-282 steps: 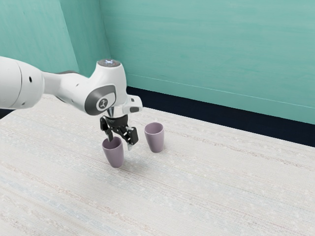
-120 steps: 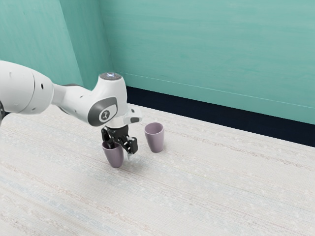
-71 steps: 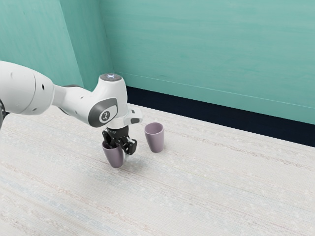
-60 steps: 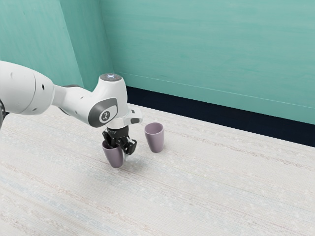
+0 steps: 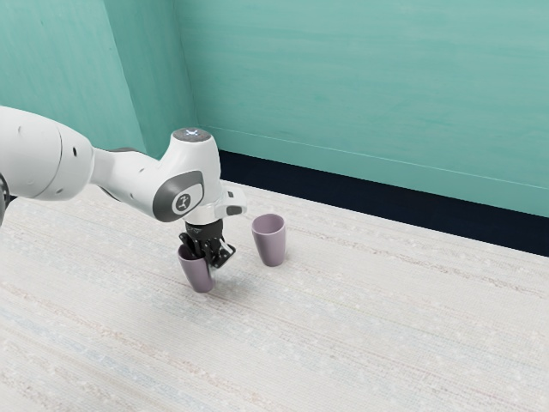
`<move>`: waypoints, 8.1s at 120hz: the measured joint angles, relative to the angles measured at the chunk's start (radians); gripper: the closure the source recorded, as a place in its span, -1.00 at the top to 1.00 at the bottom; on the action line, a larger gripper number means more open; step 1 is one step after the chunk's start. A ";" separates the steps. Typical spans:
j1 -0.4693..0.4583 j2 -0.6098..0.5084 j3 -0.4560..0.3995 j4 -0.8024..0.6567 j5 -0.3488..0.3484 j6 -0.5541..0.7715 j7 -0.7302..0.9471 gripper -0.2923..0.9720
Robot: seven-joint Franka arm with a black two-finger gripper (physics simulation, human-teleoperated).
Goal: Place the left cup onto the right cup
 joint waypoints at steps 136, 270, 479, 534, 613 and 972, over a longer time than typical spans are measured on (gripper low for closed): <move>-0.003 -0.101 0.007 0.010 0.047 -0.099 -0.018 -0.70; -0.005 -0.112 -0.107 0.290 0.061 -0.315 -0.029 -0.70; -0.024 0.146 -0.179 0.663 0.066 -0.489 -0.006 -0.70; -0.023 0.194 -0.192 0.716 0.083 -0.498 -0.001 -0.70; -0.023 0.241 -0.197 0.754 0.095 -0.510 0.006 -0.70; -0.029 0.346 -0.210 0.827 0.130 -0.497 0.026 -0.70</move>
